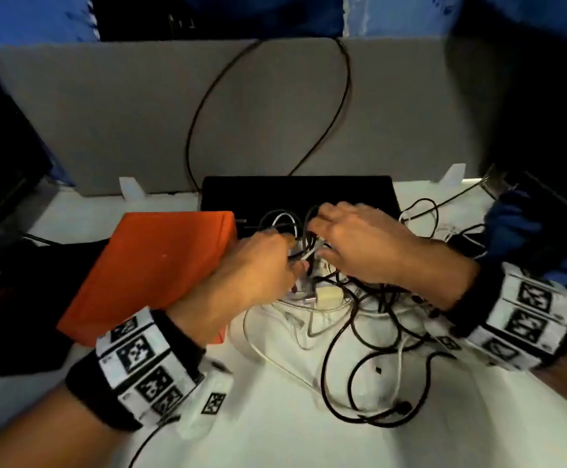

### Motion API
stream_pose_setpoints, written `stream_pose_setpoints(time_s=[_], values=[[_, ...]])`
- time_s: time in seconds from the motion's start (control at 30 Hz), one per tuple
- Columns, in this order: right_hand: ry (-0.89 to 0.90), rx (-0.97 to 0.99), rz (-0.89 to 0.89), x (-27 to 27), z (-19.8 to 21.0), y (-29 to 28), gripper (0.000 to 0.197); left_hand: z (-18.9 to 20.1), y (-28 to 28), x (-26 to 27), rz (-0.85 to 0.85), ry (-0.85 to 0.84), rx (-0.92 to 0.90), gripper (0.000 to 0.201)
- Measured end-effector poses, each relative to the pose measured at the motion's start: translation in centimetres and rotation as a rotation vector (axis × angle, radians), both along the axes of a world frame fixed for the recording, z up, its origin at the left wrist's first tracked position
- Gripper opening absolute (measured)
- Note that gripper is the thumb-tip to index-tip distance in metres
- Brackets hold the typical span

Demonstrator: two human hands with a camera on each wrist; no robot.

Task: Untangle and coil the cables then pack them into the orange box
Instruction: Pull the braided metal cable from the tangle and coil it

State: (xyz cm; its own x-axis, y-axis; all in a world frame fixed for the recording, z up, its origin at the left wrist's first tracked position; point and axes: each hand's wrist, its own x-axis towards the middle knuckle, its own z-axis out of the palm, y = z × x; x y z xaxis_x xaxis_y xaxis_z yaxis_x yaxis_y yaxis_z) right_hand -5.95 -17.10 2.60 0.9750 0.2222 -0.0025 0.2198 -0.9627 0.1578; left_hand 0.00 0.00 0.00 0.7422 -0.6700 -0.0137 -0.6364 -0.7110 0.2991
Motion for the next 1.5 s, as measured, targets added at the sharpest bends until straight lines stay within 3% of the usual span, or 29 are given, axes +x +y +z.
stream_pose_setpoints(time_s=[0.1, 0.2, 0.53, 0.73, 0.97, 1.2, 1.27, 1.4, 1.5], values=[[0.035, -0.101, 0.033, 0.8, -0.9, 0.3, 0.042, -1.4, 0.0, 1.3, -0.012, 0.063, -0.028, 0.021], [0.043, -0.056, 0.060, 0.4, -1.2, 1.0, 0.035, -2.0, 0.5, 1.4, -0.040, 0.164, -0.149, 0.027], [-0.097, 0.439, -0.014, -3.1, -0.4, -0.3, 0.023, -0.8, 2.5, -2.8, -0.005, 0.154, -0.409, 0.022], [-0.214, 0.764, -0.039, -6.6, -1.3, 0.9, 0.013, 0.8, 3.7, -7.7, -0.046, 0.232, -0.568, 0.020], [-0.278, 0.901, 0.046, -10.6, -4.2, 3.3, 0.012, -0.6, 6.7, -10.7, -0.113, 0.251, -0.614, 0.031], [-0.316, 0.956, 0.117, -10.8, -2.9, 4.1, 0.016, -1.0, 8.8, -9.6, -0.124, 0.253, -0.522, 0.043], [-0.312, 1.017, 0.105, -11.0, -2.9, 4.2, 0.014, -0.5, 9.4, -9.4, -0.123, 0.314, -0.627, 0.046], [-0.266, 1.050, 0.098, -12.6, -2.3, 4.1, 0.021, 1.2, 10.7, -10.1, -0.106, 0.520, -1.027, 0.038], [-0.222, 1.027, 0.119, -14.3, -1.8, 4.0, 0.025, 1.6, 10.7, -11.1, -0.140, 0.577, -1.079, 0.035]])
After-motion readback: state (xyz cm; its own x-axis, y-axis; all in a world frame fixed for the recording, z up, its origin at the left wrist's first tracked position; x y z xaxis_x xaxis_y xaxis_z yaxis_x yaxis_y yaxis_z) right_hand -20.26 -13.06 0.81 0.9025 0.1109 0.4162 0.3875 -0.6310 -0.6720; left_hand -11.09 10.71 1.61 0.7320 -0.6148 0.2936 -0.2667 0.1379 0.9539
